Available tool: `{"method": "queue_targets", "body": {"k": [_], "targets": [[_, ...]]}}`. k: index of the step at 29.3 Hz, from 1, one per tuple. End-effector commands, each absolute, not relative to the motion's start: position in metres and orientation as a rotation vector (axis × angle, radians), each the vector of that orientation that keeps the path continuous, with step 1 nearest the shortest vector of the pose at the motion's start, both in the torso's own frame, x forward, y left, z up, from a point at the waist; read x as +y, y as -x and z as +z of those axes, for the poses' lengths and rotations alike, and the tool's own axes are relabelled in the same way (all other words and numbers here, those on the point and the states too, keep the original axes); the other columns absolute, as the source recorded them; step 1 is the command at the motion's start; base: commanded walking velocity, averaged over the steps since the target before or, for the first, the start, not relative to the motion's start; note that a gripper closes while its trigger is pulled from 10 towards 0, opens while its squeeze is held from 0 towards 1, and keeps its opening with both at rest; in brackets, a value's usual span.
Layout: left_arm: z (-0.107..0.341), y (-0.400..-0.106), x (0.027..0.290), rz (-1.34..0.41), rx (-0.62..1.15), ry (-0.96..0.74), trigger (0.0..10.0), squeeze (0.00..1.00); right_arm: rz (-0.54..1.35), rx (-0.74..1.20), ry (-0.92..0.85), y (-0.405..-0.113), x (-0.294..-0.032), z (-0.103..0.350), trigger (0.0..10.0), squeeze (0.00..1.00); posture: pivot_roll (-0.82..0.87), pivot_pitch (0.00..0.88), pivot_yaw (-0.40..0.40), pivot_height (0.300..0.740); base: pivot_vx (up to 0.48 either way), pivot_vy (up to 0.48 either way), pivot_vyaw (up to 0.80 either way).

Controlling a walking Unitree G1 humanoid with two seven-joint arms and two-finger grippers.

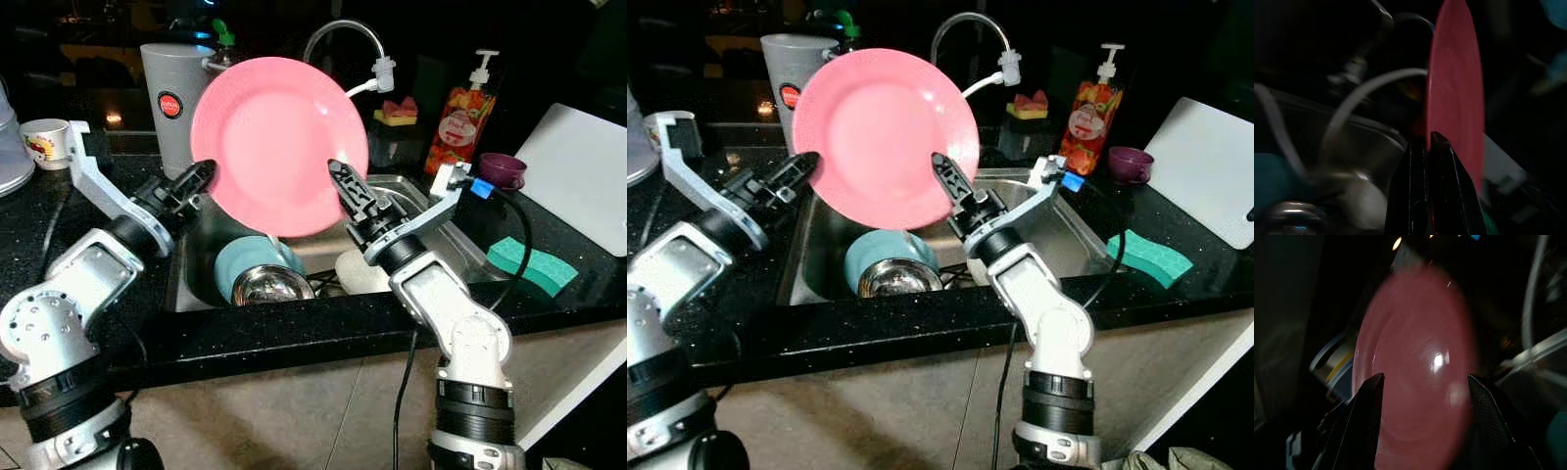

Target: Kitchen organization

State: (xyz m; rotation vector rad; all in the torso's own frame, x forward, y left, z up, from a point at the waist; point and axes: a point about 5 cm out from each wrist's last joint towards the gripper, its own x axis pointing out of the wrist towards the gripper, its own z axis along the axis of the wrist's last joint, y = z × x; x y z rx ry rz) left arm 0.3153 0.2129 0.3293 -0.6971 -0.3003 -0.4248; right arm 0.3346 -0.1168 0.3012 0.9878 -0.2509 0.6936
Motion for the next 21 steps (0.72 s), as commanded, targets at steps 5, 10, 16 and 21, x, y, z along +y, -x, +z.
{"method": "queue_targets", "body": {"k": [5, 10, 16, 21], "targets": [[0.335, -0.316, 0.221, -0.382, -0.33, 0.688, 10.0, 0.0, 0.63, -0.282, -0.985, -0.334, -0.134, 0.297, 10.0, 0.0, 0.15, 0.091, -0.08, 0.74, 0.0, 0.0, 0.0], [0.336, -0.315, 0.216, -0.421, -0.332, 0.702, 10.0, 0.0, 0.636, -0.253, -0.983, -0.333, -0.128, 0.291, 10.0, 0.0, 0.15, 0.091, -0.08, 0.74, 0.0, 0.0, 0.0], [0.335, -0.31, 0.2, -0.536, -0.323, 0.715, 10.0, 0.0, 0.676, -0.212, -0.99, -0.332, -0.112, 0.286, 10.0, 0.0, 0.15, 0.092, -0.08, 0.74, 0.0, 0.0, 0.0], [0.328, -0.306, 0.179, -0.632, -0.286, 0.702, 10.0, 0.0, 0.701, -0.2, -0.993, -0.332, -0.105, 0.285, 10.0, 0.0, 0.15, 0.092, -0.08, 0.74, 0.0, 0.0, 0.0]]}}
